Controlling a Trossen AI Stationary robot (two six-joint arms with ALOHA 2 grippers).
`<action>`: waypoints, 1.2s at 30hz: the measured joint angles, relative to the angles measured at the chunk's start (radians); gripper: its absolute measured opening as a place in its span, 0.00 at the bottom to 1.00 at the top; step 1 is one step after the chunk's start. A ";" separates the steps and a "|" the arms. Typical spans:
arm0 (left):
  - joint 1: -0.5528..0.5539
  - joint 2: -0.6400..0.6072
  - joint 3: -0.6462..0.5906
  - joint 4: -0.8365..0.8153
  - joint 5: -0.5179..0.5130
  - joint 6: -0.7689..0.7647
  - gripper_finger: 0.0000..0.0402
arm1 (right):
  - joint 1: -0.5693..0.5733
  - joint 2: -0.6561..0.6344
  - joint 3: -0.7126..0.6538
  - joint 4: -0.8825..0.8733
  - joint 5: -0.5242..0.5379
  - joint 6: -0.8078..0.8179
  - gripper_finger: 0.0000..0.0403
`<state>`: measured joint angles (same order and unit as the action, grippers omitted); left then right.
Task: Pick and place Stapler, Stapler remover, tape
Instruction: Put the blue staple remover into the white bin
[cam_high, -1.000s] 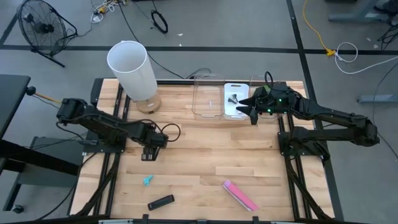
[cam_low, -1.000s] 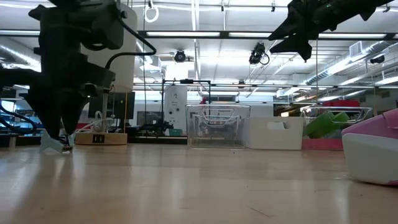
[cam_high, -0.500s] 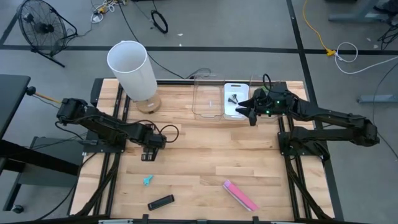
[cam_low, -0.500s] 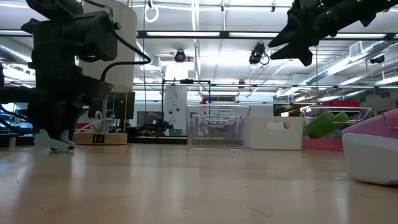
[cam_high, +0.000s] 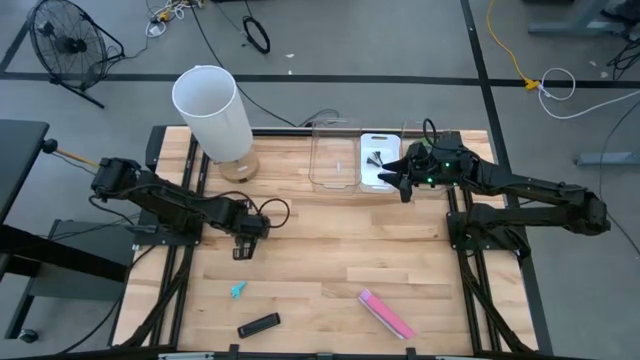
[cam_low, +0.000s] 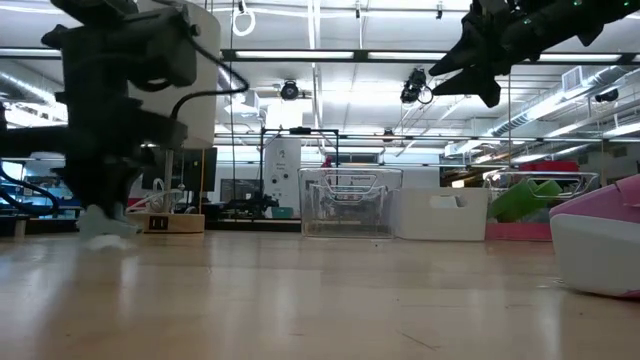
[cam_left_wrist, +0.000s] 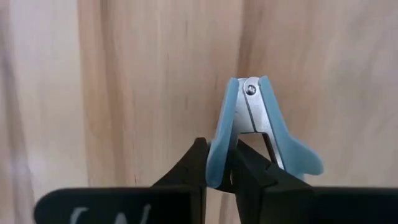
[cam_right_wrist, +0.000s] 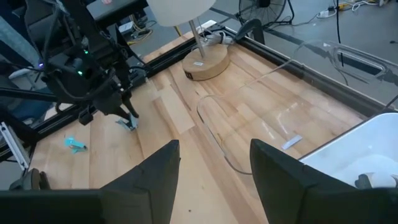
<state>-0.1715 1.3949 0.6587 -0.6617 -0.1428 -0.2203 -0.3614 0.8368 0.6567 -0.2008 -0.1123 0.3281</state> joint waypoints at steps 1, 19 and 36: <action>-0.001 0.000 0.019 0.003 -0.006 0.004 0.11 | 0.000 0.000 0.000 0.001 0.000 0.000 0.48; 0.223 -0.001 0.464 0.126 -0.192 0.268 0.11 | -0.001 0.000 0.000 0.061 0.000 0.030 0.48; 0.489 0.184 0.489 0.714 0.238 0.218 0.11 | 0.000 0.008 0.000 0.099 0.080 0.003 0.48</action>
<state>0.3174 1.5788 1.1472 0.0524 0.0949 -0.0022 -0.3617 0.8444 0.6567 -0.1019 -0.0320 0.3313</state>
